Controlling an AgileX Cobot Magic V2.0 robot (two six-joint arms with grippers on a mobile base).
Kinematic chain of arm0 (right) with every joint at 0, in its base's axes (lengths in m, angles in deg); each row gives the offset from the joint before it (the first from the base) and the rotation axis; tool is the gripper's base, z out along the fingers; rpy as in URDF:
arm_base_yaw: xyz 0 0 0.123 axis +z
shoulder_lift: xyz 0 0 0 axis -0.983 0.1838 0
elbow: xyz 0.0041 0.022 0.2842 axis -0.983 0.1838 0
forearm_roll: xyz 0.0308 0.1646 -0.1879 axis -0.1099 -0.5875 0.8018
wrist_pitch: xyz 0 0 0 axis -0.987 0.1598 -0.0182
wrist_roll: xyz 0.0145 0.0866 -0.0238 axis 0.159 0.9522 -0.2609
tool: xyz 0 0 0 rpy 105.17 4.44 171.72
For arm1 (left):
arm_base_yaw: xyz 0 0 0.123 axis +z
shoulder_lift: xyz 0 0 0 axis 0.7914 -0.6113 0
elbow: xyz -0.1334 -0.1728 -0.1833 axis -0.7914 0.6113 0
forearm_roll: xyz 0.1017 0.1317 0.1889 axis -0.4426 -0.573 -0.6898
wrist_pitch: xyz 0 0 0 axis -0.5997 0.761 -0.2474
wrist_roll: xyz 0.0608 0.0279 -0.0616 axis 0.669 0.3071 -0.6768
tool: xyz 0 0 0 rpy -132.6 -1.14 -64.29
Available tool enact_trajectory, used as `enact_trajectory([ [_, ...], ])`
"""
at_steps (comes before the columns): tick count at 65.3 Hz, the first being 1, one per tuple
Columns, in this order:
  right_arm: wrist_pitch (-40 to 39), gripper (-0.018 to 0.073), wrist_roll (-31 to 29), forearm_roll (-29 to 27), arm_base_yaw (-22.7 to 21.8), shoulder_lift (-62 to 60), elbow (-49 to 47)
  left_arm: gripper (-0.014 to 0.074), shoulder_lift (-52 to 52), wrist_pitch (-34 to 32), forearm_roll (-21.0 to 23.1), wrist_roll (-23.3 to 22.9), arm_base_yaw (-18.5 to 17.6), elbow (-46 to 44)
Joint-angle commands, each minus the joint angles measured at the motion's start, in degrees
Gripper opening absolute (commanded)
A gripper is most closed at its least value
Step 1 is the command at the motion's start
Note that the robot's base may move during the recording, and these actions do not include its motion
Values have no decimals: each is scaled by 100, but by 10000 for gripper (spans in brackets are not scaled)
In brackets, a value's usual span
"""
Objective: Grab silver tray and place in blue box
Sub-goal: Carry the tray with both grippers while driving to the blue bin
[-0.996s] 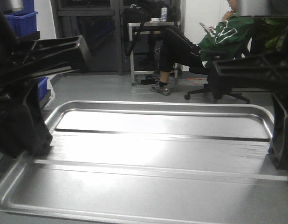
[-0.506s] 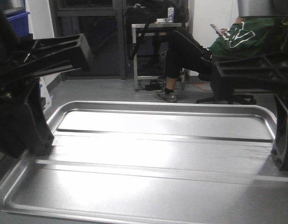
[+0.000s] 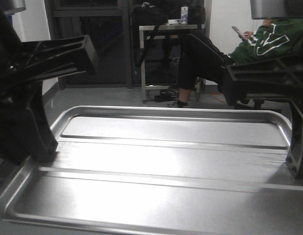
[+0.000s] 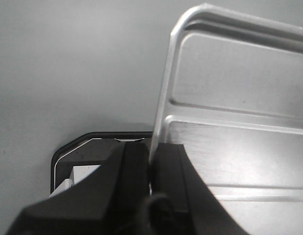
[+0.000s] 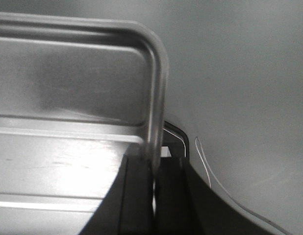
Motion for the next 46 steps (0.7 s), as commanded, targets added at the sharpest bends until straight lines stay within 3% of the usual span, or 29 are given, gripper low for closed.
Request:
enact_trajectory([
  [1,807,60,-66,260,-28,-146,-98,-104,159,238,-434,-223,48,-144],
  [46,863,60,-66,264,-28,-146,-98,-104,159,249,-435,-223,48,-144],
])
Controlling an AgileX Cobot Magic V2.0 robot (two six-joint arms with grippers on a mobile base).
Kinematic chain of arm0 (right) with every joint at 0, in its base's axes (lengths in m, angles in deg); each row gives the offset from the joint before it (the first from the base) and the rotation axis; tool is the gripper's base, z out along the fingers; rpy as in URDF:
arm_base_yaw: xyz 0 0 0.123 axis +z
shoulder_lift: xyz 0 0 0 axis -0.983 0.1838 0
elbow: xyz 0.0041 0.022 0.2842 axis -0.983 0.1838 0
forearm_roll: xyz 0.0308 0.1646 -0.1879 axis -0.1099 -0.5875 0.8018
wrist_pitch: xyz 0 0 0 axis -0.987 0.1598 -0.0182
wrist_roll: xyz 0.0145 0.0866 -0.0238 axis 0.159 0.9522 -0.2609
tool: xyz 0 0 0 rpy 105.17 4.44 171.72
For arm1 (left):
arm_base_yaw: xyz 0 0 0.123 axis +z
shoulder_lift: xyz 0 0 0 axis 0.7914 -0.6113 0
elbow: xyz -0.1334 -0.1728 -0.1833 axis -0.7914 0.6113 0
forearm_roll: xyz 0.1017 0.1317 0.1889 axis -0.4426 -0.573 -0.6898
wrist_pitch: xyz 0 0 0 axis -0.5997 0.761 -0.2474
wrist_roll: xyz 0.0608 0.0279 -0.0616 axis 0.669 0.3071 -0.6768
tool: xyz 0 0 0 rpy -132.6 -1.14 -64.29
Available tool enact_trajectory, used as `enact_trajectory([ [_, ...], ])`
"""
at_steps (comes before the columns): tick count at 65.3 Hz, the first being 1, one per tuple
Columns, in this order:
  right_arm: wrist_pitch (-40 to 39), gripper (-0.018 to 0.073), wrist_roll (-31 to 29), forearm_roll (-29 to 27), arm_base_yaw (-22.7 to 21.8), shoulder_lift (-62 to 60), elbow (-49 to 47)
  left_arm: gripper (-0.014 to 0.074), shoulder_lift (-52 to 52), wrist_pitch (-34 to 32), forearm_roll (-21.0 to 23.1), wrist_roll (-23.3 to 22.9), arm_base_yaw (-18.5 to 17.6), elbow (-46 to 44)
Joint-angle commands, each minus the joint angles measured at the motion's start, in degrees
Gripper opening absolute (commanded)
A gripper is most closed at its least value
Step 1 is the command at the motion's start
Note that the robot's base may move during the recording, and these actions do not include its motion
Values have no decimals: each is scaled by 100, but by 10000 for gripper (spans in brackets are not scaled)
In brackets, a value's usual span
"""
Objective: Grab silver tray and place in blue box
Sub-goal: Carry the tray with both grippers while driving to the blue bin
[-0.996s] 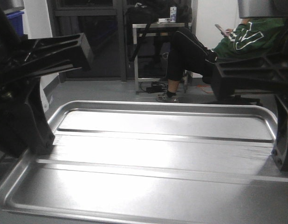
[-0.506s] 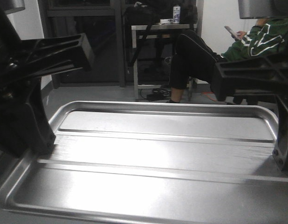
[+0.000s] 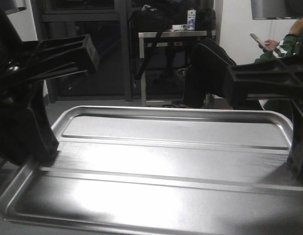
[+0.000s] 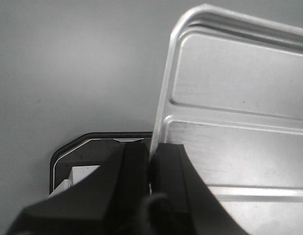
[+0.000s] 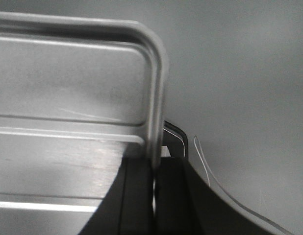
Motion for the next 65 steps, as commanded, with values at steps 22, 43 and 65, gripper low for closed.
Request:
enact_trajectory([
  [22,862,60,-76,264,-28,-146,-98,-104,159,251,-447,-233,48,-144],
  [43,867,60,-76,264,-28,-146,-98,-104,159,251,-447,-233,48,-144],
  [65,867,60,-76,264,-28,-146,-98,-104,159,251,-457,-233,48,-144],
])
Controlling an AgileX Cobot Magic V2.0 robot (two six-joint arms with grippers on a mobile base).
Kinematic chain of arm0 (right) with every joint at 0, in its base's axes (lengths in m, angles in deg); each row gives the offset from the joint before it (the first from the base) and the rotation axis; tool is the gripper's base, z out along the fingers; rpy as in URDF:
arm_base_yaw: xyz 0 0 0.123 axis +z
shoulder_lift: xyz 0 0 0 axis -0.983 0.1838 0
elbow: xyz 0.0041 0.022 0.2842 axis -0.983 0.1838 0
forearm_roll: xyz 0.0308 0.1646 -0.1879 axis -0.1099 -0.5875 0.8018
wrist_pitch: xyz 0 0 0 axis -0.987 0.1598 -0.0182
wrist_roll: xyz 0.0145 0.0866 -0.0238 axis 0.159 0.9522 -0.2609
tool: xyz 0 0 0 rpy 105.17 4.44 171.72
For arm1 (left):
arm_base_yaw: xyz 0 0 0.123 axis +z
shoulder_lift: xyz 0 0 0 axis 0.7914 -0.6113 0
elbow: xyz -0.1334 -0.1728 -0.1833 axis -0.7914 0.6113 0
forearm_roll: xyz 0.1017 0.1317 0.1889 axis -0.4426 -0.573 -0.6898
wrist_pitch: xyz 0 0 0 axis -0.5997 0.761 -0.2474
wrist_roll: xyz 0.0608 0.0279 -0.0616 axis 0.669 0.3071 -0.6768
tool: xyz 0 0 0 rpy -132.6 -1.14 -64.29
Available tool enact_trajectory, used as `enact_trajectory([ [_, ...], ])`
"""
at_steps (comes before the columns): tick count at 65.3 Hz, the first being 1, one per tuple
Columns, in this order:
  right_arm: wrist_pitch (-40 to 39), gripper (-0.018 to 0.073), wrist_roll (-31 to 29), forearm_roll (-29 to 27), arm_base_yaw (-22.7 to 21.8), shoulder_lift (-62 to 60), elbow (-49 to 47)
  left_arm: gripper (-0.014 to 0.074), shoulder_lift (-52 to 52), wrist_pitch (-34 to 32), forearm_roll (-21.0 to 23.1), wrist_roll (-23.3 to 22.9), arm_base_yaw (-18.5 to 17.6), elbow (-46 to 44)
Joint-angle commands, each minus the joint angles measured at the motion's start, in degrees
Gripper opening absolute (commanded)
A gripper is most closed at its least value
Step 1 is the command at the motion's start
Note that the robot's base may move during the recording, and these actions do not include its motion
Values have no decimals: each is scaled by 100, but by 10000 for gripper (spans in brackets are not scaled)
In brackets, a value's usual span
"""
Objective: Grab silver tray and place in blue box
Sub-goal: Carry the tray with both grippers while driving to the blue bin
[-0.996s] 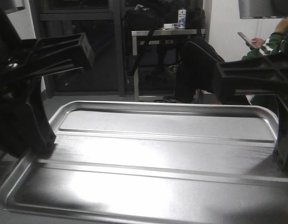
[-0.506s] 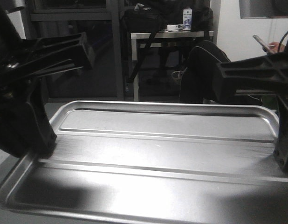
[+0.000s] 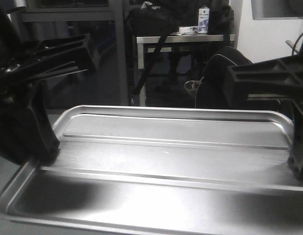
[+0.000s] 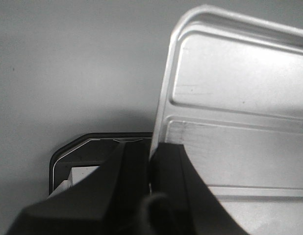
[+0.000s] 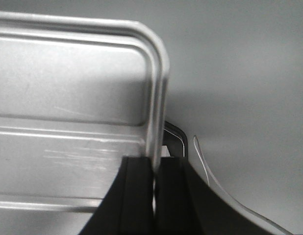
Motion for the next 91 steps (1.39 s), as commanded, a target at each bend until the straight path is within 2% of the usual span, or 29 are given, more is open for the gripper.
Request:
enact_trajectory([
  [1,855,60,-76,264,-28,-146,-98,-104,159,265,-457,-233,48,-144],
  [91,1101,60,-76,264,-28,-146,-98,-104,159,265,-457,-233,48,-144],
])
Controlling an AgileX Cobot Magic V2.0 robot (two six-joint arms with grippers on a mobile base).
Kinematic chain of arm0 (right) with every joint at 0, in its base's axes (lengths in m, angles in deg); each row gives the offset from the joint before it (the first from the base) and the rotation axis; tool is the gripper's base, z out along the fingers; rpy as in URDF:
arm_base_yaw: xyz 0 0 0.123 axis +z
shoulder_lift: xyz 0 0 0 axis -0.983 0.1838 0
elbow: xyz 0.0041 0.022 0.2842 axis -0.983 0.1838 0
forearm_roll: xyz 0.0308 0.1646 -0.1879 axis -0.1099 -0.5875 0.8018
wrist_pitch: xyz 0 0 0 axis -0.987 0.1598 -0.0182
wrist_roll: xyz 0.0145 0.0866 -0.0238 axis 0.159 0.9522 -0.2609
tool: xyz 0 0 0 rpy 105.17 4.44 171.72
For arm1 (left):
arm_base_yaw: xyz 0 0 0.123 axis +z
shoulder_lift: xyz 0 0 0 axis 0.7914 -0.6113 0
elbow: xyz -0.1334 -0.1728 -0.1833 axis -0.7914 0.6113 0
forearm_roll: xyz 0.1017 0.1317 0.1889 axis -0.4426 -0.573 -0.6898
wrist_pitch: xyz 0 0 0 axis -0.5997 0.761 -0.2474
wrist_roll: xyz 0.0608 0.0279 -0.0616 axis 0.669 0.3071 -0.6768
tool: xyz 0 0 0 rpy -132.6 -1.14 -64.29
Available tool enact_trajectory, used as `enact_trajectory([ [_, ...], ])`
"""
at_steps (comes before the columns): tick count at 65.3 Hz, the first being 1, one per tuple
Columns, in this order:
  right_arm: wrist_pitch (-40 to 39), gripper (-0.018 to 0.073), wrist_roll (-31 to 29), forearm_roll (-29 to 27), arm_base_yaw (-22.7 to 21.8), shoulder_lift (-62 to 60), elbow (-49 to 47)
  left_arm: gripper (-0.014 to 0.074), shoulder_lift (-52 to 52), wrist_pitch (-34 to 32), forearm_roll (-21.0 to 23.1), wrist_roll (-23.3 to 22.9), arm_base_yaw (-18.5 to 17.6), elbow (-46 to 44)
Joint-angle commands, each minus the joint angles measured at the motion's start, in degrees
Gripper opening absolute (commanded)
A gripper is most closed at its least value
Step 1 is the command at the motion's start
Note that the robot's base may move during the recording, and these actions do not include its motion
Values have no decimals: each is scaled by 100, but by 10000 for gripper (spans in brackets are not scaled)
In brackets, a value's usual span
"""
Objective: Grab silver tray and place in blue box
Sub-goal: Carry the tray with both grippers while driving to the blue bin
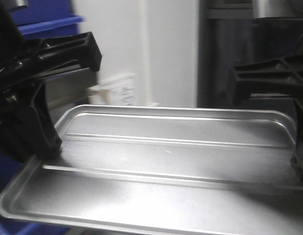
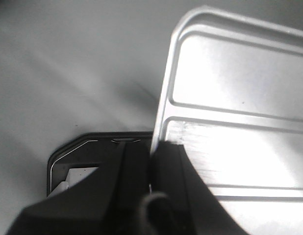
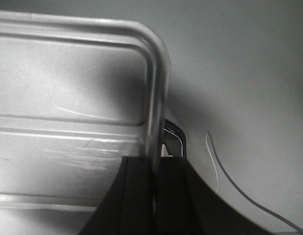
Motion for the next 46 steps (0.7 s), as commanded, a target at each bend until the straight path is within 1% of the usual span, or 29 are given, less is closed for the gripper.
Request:
enact_trajectory([
  [1,1025,60,-78,264,-28,-137,-84,-104,159,309,-457,-233,48,-144],
  [17,1240,60,-78,264,-28,-137,-84,-104,159,309,-457,-233,48,-144],
  [46,1240,60,-78,264,-28,-137,-84,-104,159,309,-457,-233,48,-144],
])
